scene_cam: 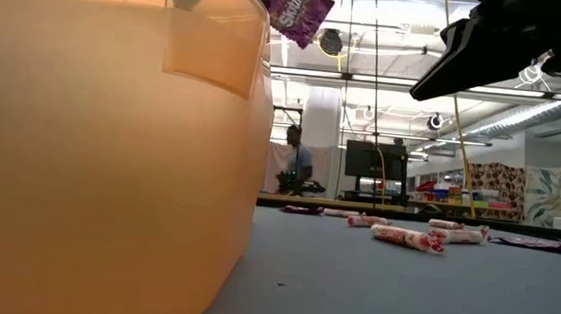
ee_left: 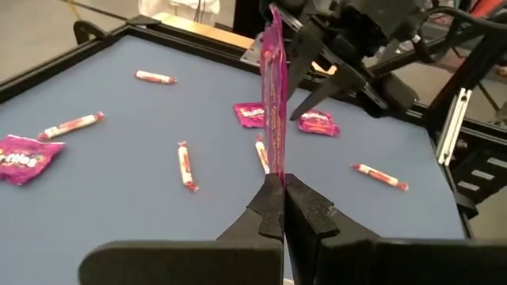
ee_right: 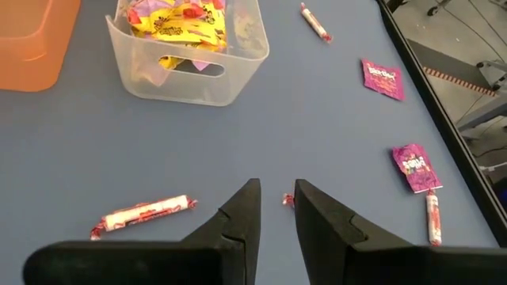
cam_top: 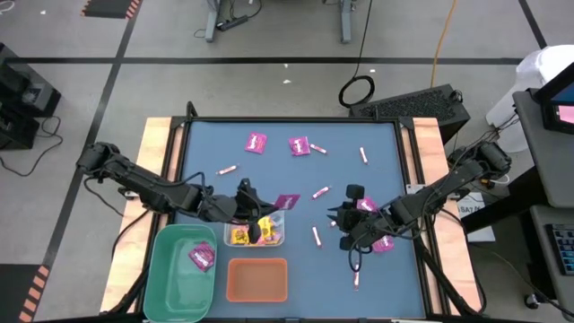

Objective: Sort candy
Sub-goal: Put the purple candy into the green bin

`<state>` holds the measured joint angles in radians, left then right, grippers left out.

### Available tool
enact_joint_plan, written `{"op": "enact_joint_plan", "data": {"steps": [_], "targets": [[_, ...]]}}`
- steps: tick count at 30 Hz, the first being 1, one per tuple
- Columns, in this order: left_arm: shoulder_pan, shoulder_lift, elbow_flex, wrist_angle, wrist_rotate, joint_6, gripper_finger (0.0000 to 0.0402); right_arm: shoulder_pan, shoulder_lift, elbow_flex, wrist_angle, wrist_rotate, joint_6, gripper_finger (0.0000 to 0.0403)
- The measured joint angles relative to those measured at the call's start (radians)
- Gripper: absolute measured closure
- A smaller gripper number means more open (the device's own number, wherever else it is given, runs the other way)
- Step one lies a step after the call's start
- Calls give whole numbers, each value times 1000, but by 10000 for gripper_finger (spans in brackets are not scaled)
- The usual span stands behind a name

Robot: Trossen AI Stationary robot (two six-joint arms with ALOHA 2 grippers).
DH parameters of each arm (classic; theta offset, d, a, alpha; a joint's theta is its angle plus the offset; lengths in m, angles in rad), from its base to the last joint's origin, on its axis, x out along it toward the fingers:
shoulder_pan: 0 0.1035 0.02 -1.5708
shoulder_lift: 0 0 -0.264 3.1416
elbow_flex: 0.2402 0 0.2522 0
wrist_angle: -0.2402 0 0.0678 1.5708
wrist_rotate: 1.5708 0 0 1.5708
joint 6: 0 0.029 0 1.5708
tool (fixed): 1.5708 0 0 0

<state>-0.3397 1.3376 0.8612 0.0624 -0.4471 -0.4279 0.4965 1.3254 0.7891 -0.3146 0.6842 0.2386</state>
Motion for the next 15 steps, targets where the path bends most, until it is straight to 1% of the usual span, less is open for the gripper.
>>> {"op": "enact_joint_plan", "data": {"steps": [8, 9, 12, 15], "targets": [[-23, 0, 0, -16, 15, 149, 400, 0, 0, 0, -4, -2, 0, 332], [-27, 0, 0, -29, 23, 138, 399, 0, 0, 0, -4, -2, 0, 332], [-43, 0, 0, -106, 66, 6, 398, 0, 0, 0, -4, -3, 0, 332], [-84, 0, 0, -194, 107, -47, 399, 0, 0, 0, -5, -5, 0, 332]]}}
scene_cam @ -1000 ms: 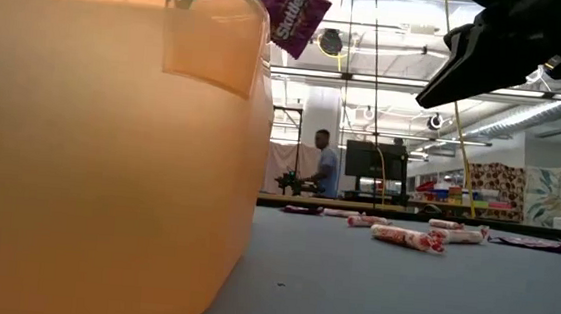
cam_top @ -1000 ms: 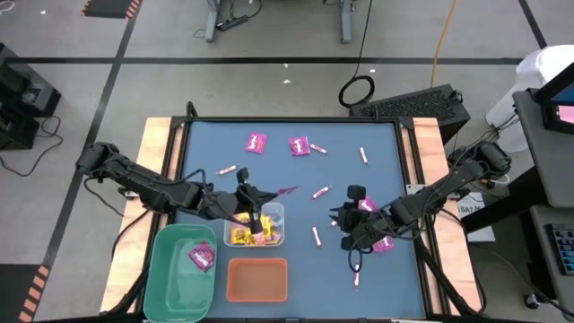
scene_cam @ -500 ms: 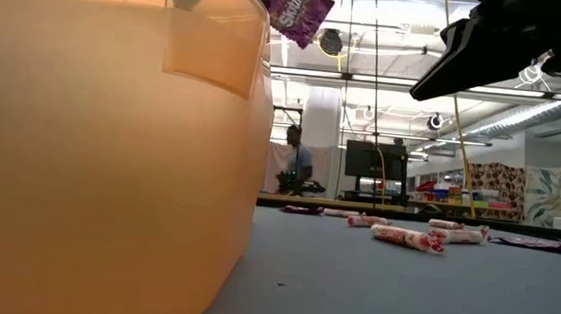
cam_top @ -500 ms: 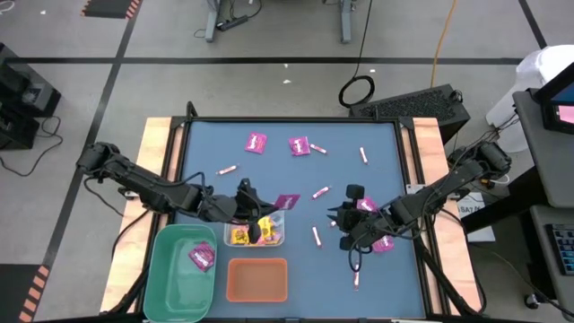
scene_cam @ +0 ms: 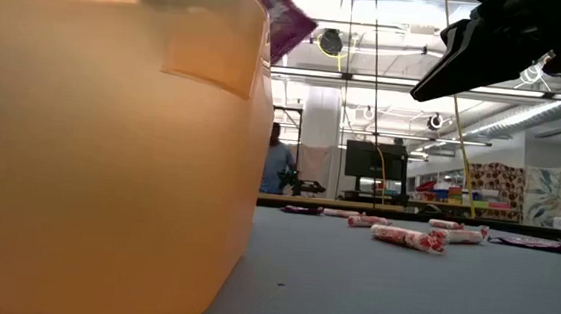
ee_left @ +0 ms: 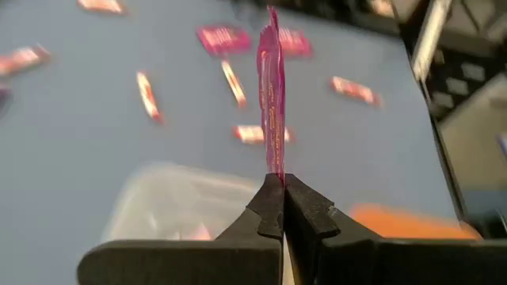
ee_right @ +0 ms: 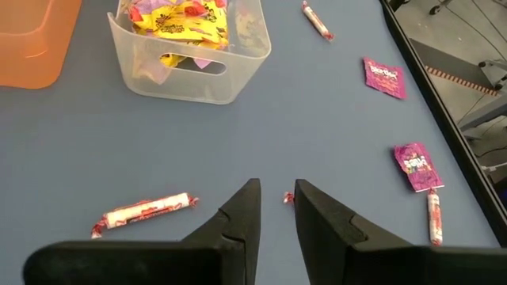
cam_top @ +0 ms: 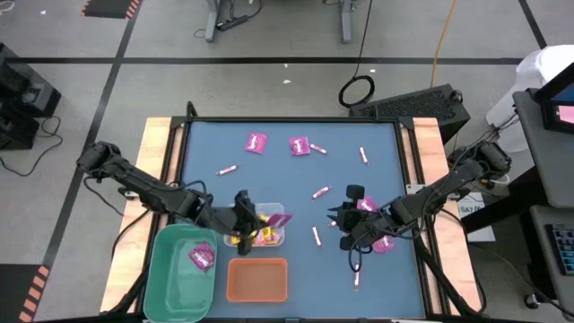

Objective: Sort candy
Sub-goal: Put the purple candy into the green bin

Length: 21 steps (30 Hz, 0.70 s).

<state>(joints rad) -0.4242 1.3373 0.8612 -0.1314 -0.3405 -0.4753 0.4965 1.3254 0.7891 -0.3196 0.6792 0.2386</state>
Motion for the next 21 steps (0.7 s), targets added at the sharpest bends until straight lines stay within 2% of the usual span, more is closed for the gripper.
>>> {"op": "enact_joint_plan", "data": {"steps": [13, 21], "targets": [[-254, -55, 159, -534, 8, -372, 401, 0, 0, 0, 0, 0, 4, 332], [-446, -65, 196, -737, 34, -690, 401, 0, -1, 0, 0, -1, 10, 332]]}}
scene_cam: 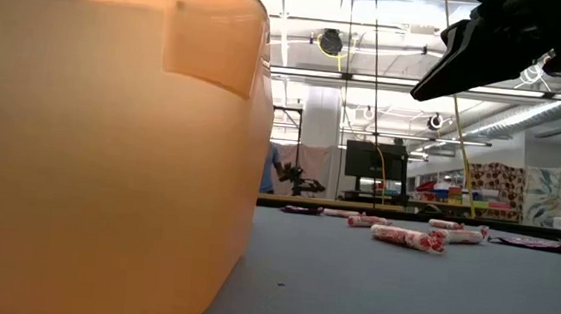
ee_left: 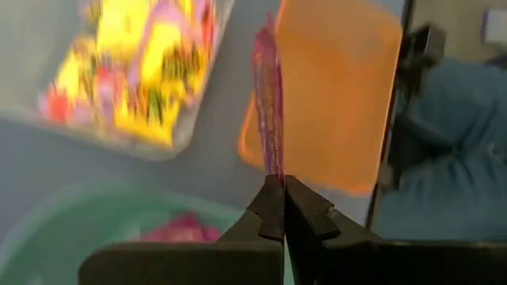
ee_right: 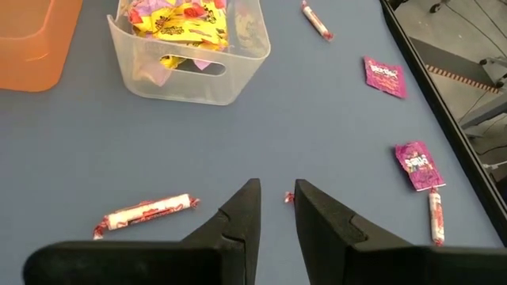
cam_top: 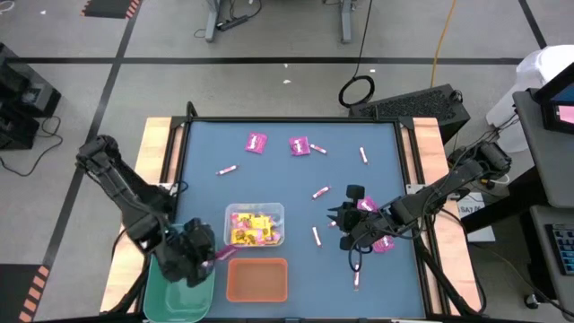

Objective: Sort candy
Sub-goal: Put the purple candy into the green bin

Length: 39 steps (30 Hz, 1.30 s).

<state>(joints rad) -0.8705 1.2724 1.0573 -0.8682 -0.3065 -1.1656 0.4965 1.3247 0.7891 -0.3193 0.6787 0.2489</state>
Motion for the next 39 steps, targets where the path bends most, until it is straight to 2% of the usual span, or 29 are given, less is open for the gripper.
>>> {"op": "enact_joint_plan", "data": {"steps": [4, 13, 15, 20, 27, 34, 39], "targets": [[-90, 1, 0, -40, 28, -125, 401, 0, 0, 0, 0, 0, 0, 332], [-237, 42, -1, -170, 31, -271, 394, 0, 0, 0, 0, 0, 0, 332], [-252, 57, -1, -220, 73, -341, 391, 0, 0, 0, 0, 0, 0, 332], [-258, 94, -2, -289, 166, -458, 389, 0, 0, 0, 1, 0, 0, 332], [-257, 123, -2, -296, 168, -603, 375, 0, 0, 0, 3, 0, 0, 332], [-255, 123, -2, -397, 162, -688, 322, 0, 0, 0, 17, 0, 1, 332], [-252, 123, -2, -384, 90, -689, 309, 0, 0, 0, 16, 3, 27, 332]]}}
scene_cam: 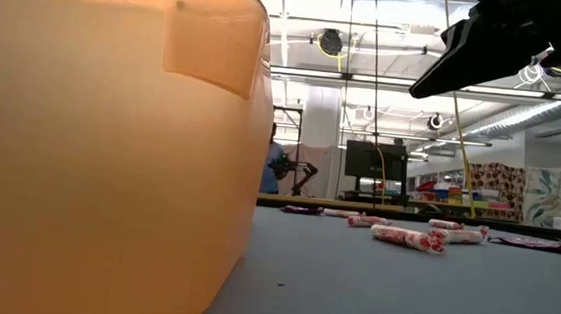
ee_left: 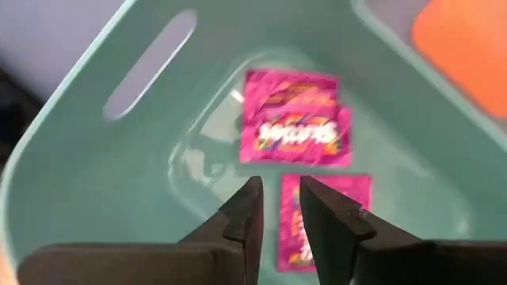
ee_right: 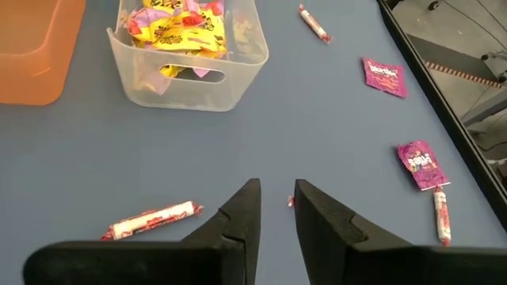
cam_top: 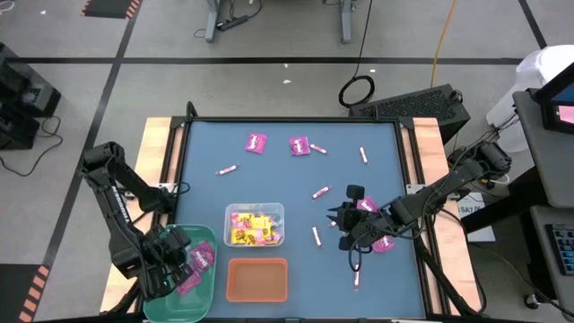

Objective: Sort candy
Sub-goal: Put the purple candy into the green bin

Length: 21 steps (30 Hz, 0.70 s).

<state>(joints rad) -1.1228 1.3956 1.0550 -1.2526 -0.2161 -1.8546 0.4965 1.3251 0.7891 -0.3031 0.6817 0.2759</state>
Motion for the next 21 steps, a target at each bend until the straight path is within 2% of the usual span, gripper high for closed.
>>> {"op": "enact_joint_plan", "data": {"steps": [6, 12, 18, 21], "targets": [[24, -1, 0, 99, -130, 35, 316, 4, -10, 0, -45, -9, 63, 332], [58, -1, 0, 204, -285, 240, 320, 5, -50, 1, -201, -169, 258, 324], [110, -1, 0, 250, -383, 410, 320, 36, -53, 1, -439, -321, 459, 257], [145, -1, 0, 297, -395, 488, 320, 60, -53, 1, -552, -382, 588, 219]]}}
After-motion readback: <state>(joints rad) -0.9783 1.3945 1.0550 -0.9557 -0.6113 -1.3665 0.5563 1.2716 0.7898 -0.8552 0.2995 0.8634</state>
